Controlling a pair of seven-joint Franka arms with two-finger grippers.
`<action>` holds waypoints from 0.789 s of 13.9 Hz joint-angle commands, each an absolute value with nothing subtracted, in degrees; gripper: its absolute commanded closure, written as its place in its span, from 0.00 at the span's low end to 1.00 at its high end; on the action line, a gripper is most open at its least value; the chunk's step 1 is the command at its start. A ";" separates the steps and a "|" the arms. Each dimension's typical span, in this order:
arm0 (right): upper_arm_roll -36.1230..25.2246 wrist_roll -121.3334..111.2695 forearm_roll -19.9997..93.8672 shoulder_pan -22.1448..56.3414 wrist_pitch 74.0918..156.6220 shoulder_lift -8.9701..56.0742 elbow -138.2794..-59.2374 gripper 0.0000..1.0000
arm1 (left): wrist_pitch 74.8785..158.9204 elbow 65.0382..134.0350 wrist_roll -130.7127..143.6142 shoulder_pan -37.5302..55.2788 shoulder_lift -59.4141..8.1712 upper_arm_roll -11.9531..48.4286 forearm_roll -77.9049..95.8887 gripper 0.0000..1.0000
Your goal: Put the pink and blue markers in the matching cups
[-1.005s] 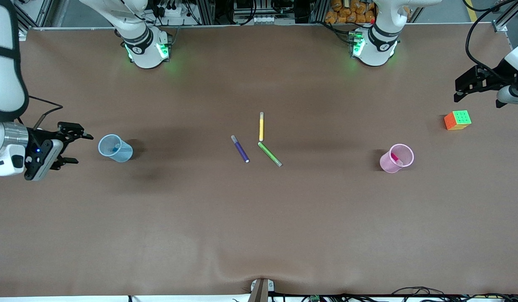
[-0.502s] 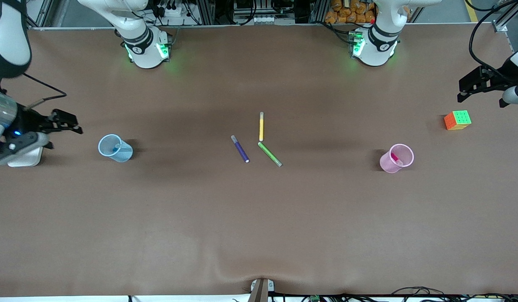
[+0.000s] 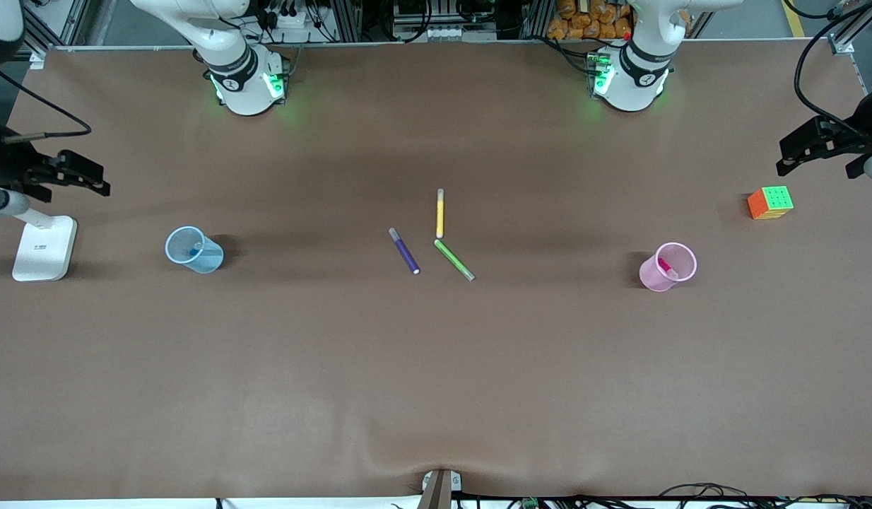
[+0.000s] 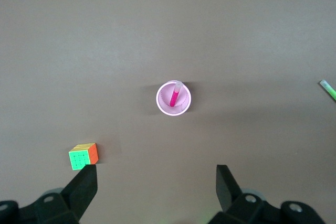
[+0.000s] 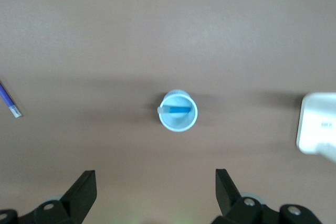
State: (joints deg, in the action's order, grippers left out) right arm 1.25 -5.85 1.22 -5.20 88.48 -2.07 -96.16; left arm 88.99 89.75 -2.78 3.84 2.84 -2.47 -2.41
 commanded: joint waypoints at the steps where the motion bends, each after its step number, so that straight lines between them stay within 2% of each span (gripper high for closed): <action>1: -0.61 0.17 1.40 -2.72 85.44 -3.25 -94.58 0.00 | 87.89 88.33 -2.64 3.52 2.11 -2.46 -1.67 0.00; 4: -3.25 -1.14 2.99 -2.11 85.25 -3.25 -94.04 0.00 | 87.63 88.24 -2.64 3.60 2.11 -2.46 -1.76 0.00; 11: -2.99 -3.60 3.16 -2.02 87.09 -2.90 -92.64 0.00 | 86.84 88.24 -2.72 3.60 2.11 -2.37 -1.14 0.00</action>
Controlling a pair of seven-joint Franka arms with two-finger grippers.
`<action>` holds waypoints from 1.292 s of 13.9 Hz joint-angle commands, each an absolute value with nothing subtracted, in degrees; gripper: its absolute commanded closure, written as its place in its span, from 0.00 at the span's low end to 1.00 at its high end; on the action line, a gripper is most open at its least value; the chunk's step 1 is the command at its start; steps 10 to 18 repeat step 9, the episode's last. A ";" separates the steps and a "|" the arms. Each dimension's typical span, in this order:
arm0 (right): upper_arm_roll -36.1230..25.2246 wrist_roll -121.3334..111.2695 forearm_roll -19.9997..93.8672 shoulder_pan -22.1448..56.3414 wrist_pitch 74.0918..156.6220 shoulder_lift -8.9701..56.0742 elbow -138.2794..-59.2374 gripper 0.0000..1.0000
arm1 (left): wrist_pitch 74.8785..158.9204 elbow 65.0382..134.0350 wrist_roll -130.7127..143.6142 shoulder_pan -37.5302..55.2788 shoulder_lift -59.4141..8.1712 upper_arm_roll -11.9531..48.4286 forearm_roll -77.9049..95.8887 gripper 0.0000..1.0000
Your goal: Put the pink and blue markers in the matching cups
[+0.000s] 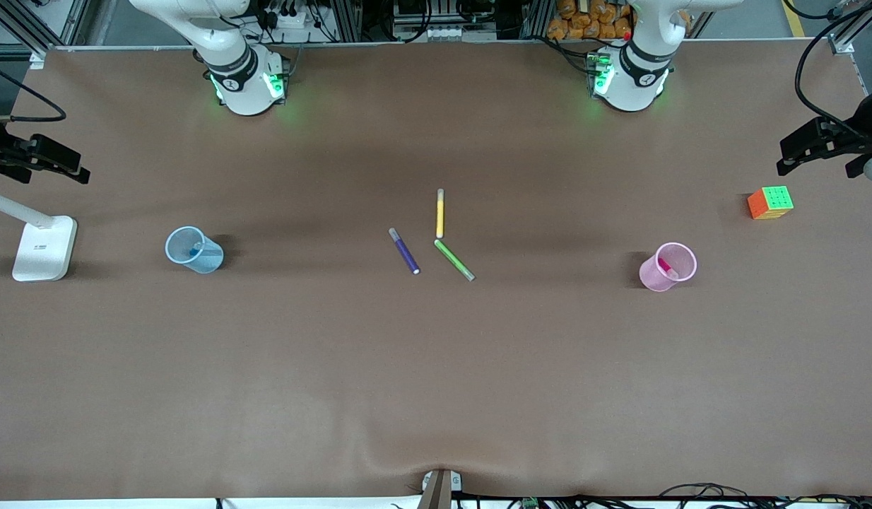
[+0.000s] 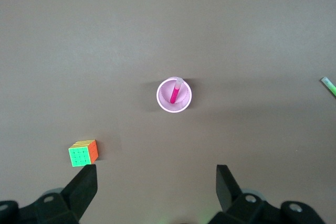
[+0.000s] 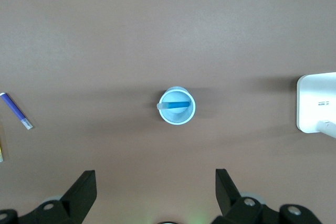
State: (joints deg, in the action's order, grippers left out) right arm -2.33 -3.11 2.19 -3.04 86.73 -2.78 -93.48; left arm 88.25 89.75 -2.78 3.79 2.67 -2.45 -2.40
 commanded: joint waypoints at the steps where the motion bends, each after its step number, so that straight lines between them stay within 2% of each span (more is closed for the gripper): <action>1: -2.90 -3.69 3.16 -2.02 87.27 -2.90 -92.64 0.00 | 86.84 88.24 -2.72 3.60 2.11 -2.29 -1.14 0.00; 18: -2.64 -3.69 3.16 -0.61 87.80 -2.81 -92.90 0.00 | 85.87 88.24 -2.37 3.69 2.11 -2.29 -1.05 0.00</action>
